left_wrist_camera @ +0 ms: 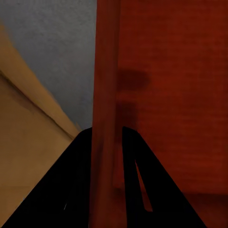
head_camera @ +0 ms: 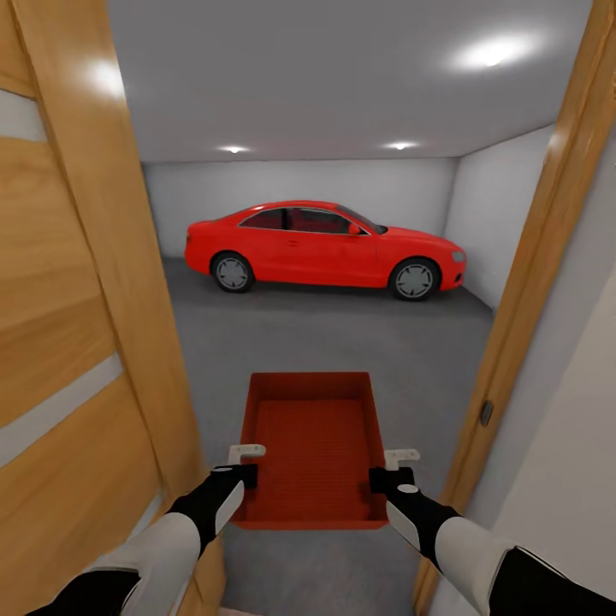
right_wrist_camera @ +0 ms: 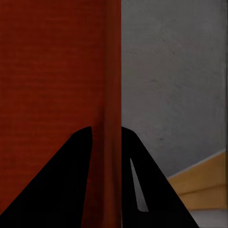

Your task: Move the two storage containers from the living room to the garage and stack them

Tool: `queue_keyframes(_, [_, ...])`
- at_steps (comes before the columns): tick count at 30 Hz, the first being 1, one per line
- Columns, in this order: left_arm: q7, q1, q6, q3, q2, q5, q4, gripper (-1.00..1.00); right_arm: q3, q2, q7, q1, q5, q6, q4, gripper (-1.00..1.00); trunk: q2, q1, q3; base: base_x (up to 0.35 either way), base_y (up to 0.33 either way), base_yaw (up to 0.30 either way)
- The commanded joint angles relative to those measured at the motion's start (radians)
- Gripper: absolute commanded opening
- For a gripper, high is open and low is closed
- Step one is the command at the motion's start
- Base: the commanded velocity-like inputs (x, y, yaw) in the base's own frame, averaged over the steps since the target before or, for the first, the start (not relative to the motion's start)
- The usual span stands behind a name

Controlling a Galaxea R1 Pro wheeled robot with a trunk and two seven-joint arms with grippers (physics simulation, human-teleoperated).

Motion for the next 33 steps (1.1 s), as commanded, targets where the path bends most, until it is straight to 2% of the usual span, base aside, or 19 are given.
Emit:
queue_keyframes(1, [0.008,0.0,0.008,-0.004,0.038,-0.018,-0.004,-1.0,-0.004,-0.008,-0.005,-0.001,-0.012,-0.005,0.036,-1.0,-0.002,0.001,-0.002,0.156,0.146,-0.243])
queue_keyframes(17, [0.008,0.0,0.007,-0.004,0.038,-0.018,-0.004,-1.0,-0.004,-0.008,-0.005,-0.001,-0.012,-0.004,0.036,-1.0,-0.002,0.001,-0.002,0.15,0.125,-0.242])
queue_keyframes(33, [0.009,0.0,0.007,-0.004,0.038,-0.019,-0.007,-1.0,-0.004,-0.009,-0.005,-0.002,-0.012,-0.005,0.036,-1.0,-0.002,0.001,-0.002,0.059,0.048,-0.02])
